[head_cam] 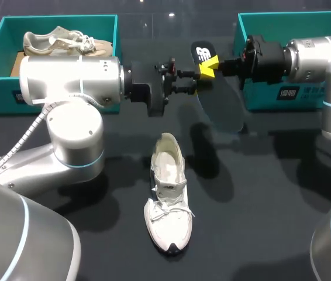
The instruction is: Take the shoe out of the shoebox, open the shoe tongue, remove and reinsert the insole, then place the shoe into the shoebox
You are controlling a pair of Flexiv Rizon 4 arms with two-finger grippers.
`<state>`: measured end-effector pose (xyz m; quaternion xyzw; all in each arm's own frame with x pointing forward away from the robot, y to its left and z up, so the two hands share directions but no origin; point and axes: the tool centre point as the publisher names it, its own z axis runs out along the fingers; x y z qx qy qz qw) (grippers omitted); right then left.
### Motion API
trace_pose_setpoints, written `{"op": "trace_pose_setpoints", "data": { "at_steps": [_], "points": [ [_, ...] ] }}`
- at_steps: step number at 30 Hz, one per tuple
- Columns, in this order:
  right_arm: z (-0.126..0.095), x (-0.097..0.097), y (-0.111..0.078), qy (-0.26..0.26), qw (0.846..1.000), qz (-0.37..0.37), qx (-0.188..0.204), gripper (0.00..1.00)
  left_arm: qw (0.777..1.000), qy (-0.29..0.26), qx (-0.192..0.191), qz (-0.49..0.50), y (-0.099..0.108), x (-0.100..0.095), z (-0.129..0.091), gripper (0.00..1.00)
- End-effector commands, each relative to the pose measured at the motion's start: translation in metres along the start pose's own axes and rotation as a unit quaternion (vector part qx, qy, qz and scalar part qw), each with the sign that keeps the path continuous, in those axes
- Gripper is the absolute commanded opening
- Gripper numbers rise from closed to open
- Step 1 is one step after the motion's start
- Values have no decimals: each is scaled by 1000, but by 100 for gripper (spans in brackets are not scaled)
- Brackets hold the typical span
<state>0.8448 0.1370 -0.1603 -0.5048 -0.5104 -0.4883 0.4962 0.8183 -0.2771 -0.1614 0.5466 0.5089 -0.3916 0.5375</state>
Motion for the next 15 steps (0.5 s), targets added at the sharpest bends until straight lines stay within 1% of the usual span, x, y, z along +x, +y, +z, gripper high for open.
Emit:
{"op": "trace_pose_setpoints", "data": {
  "at_steps": [1,3,8,9,11,12,15],
  "points": [
    [0,0,0,-2,1000,0,1,0,1000,-3,0,2,2,0,6,33],
    [0,0,0,-2,1000,0,1,0,1000,-5,0,3,2,-1,6,31],
    [0,0,0,-2,1000,0,1,0,1000,-9,2,5,2,-3,6,17],
    [0,0,0,-2,1000,0,1,0,1000,-9,2,6,1,-4,5,13],
    [0,0,0,-2,1000,0,1,0,1000,-12,4,7,0,-5,4,2],
    [0,0,0,-2,1000,0,1,0,1000,-12,4,8,-1,-5,4,0],
    [0,0,0,-2,1000,0,1,0,1000,-12,5,8,-1,-5,4,0]
  ]
}}
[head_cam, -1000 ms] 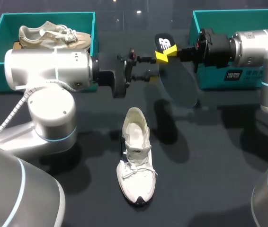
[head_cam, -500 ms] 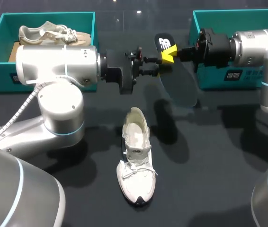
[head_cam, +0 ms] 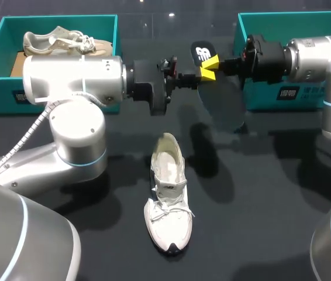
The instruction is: Take the shoe out of the shoebox, open the shoe tongue, remove and reinsert the insole, then place the shoe into the shoebox
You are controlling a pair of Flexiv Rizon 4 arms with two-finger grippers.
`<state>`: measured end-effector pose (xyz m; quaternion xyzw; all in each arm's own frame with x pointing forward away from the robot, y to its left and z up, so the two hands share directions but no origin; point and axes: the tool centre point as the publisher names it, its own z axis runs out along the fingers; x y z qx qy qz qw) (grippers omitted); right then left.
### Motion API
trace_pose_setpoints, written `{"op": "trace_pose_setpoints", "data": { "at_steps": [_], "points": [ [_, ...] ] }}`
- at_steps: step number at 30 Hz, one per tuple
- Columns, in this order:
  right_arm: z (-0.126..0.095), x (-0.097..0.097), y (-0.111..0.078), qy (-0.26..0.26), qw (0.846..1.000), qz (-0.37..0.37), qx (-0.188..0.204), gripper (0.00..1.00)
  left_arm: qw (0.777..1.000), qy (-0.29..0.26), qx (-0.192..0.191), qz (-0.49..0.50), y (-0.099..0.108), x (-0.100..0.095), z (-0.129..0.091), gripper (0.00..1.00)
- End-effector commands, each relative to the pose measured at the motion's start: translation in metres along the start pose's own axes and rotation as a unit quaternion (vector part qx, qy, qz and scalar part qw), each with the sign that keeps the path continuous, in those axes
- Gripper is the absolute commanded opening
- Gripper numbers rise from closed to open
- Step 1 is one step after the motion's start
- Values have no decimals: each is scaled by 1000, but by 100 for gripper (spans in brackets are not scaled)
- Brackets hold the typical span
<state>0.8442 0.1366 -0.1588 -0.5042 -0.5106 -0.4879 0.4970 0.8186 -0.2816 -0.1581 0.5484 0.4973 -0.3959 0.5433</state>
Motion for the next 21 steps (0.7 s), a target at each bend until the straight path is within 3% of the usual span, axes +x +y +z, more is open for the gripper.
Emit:
{"op": "trace_pose_setpoints", "data": {
  "at_steps": [1,5,6,7,8,17,21],
  "points": [
    [1,-1,0,-2,1000,0,0,0,1000,-1,0,0,-2,-1,1,0],
    [1,-1,0,-2,1000,0,0,0,1000,-1,1,-1,-3,-1,2,0],
    [1,-1,0,-2,1000,0,0,9,1000,-1,1,-1,-4,-1,1,0],
    [1,-1,0,1,1000,-3,-2,58,1000,-1,1,0,-5,-2,0,0],
    [0,-1,0,5,1000,-9,-7,100,1000,0,0,1,-6,-2,-1,0],
    [-22,3,-15,23,998,-43,-41,100,999,26,-13,-20,-12,0,-38,0],
    [-34,6,-21,30,996,-57,-54,100,997,25,5,-68,-9,2,-59,0]
  ]
}}
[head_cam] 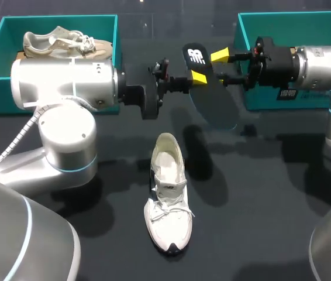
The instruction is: Take the shoe out of the shoebox, open the shoe tongue, remove and reinsert the insole, then place the shoe into the shoebox
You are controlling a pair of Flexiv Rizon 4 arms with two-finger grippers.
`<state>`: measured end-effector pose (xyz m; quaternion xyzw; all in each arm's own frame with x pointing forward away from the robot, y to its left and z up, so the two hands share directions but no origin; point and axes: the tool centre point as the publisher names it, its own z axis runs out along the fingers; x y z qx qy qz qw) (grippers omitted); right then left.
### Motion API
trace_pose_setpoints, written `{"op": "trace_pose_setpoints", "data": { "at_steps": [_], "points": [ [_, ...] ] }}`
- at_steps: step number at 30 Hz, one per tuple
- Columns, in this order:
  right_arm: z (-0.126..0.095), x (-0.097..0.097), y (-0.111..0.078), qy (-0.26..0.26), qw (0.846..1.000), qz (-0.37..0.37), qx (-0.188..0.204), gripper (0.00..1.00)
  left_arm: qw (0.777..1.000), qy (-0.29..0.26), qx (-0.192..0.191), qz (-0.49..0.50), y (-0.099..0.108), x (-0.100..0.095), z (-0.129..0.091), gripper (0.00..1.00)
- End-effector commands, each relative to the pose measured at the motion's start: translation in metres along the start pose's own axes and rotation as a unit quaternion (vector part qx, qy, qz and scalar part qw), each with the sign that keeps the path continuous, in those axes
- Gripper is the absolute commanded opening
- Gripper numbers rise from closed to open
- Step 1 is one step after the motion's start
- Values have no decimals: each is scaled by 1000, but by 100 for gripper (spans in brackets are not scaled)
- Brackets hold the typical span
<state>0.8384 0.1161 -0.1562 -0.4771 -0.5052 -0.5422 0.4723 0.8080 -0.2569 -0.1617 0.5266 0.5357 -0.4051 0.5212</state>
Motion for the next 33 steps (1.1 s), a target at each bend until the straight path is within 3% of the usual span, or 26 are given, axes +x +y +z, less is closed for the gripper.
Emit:
{"op": "trace_pose_setpoints", "data": {
  "at_steps": [1,13,18,21,25,27,28,33],
  "points": [
    [-14,7,-13,-1,1000,-8,-24,100,999,9,15,-31,1,-1,-39,0],
    [-14,7,-13,-1,1000,-8,-24,100,1000,9,5,-30,1,1,-46,0],
    [-14,7,-13,-1,1000,-8,-24,100,992,8,35,-124,3,5,-53,0],
    [-14,7,-13,-1,1000,-8,-24,100,974,15,48,-221,10,9,-64,0],
    [-14,7,-13,-1,1000,-8,-24,100,916,26,82,-392,19,14,-78,0],
    [-14,7,-13,-1,1000,-8,-24,100,886,35,63,-459,24,16,-83,0],
    [-14,7,-13,-1,1000,-8,-24,100,896,45,48,-439,26,15,-86,0],
    [-13,7,-12,5,1000,-18,-13,100,896,45,48,-439,26,15,-86,0]
  ]
}}
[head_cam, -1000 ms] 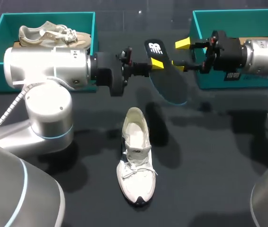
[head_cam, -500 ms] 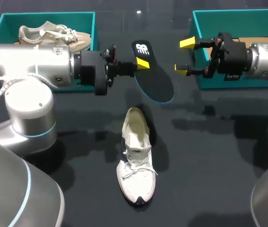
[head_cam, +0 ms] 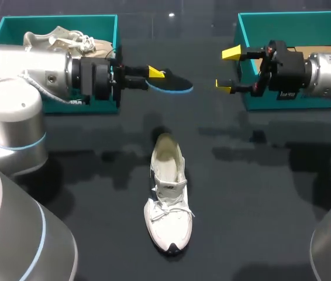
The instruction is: Take the shoe out of the shoebox, open the shoe tongue, remove and reinsert the insole, then place the shoe into the shoebox
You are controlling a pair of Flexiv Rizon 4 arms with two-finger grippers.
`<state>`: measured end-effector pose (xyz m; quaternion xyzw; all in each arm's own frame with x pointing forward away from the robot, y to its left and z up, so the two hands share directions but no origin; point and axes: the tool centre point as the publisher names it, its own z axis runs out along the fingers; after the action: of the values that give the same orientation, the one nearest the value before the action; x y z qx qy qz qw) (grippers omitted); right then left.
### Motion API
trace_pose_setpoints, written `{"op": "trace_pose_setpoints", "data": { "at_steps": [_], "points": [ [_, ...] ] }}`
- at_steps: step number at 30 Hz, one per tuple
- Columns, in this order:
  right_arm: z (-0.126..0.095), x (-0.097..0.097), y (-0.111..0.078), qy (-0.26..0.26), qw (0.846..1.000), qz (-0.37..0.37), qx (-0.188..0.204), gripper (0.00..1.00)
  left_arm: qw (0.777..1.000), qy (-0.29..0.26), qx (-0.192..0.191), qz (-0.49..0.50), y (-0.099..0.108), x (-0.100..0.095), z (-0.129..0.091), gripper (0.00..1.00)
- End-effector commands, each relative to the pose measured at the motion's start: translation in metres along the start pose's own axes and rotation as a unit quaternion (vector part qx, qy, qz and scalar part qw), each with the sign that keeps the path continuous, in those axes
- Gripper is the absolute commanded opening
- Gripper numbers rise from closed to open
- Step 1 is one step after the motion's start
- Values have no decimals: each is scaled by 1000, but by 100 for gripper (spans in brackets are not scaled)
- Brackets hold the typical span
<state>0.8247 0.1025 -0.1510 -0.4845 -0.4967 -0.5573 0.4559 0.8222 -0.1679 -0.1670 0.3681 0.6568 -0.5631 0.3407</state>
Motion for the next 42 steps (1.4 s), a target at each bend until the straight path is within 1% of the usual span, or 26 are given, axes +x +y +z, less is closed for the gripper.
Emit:
{"op": "trace_pose_setpoints", "data": {
  "at_steps": [1,4,6,7,9,10,12,13,14,15,16,27,29,30,31,33,34,35,36,37,38,40,41,42],
  "points": [
    [1,1,1,11,1000,-14,15,100,989,25,-6,-147,-1,-4,-1,0],
    [-2,5,2,-3,999,-23,25,100,989,25,-6,-147,-1,-4,-1,0],
    [-7,8,1,-14,999,-33,30,100,974,22,-6,-225,-3,-6,2,0],
    [-9,9,0,-19,999,-38,30,100,958,21,2,-287,-2,-8,1,0],
    [-15,10,-2,-23,998,-43,26,100,930,19,-3,-368,-1,-9,-1,0],
    [-18,10,-3,-30,998,-44,25,100,909,30,11,-415,-1,-8,-2,0],
    [-22,11,-5,-35,998,-46,30,100,877,32,10,-480,-3,-6,-3,0],
    [-24,11,-6,-41,998,-46,31,100,854,35,19,-519,-2,-5,-5,0],
    [-26,11,-7,-41,998,-46,31,100,838,34,16,-544,-3,-5,-6,0],
    [-28,10,-9,-41,998,-46,30,100,836,34,15,-547,-3,-5,-6,0],
    [-30,11,-10,-41,998,-47,30,100,872,13,-17,-489,-7,-5,-8,0],
    [-30,11,-10,-41,998,-47,30,100,872,13,-17,-489,-7,-5,-8,0],
    [-30,11,-10,-41,998,-47,30,100,834,7,1,-551,-4,-5,-4,0],
    [-30,11,-10,-41,998,-47,30,100,811,6,7,-585,-3,-5,-4,0],
    [-30,11,-10,-41,998,-47,30,100,799,3,8,-601,-4,-4,-3,0],
    [-30,11,-10,-41,998,-47,30,100,765,-7,6,-644,-6,-3,0,0],
    [-30,11,-10,-41,998,-47,30,100,747,-6,12,-665,-9,-2,1,0],
    [-30,11,-10,-41,998,-47,30,100,724,-14,17,-690,-12,-2,2,0],
    [-30,11,-10,-41,998,-47,30,100,706,-9,27,-708,-14,-2,3,0],
    [-30,11,-10,-41,998,-47,30,100,690,-20,27,-723,-17,-1,3,0],
    [-30,11,-10,-41,998,-47,30,100,677,-26,31,-735,-19,-1,3,0],
    [-30,11,-10,-41,998,-47,30,100,645,-31,35,-763,-21,-1,2,0],
    [-30,11,-10,-41,998,-47,30,100,643,-17,38,-765,-23,-3,2,0],
    [-30,11,-10,-41,998,-47,30,100,643,-17,38,-765,-23,-3,2,0]
  ]
}}
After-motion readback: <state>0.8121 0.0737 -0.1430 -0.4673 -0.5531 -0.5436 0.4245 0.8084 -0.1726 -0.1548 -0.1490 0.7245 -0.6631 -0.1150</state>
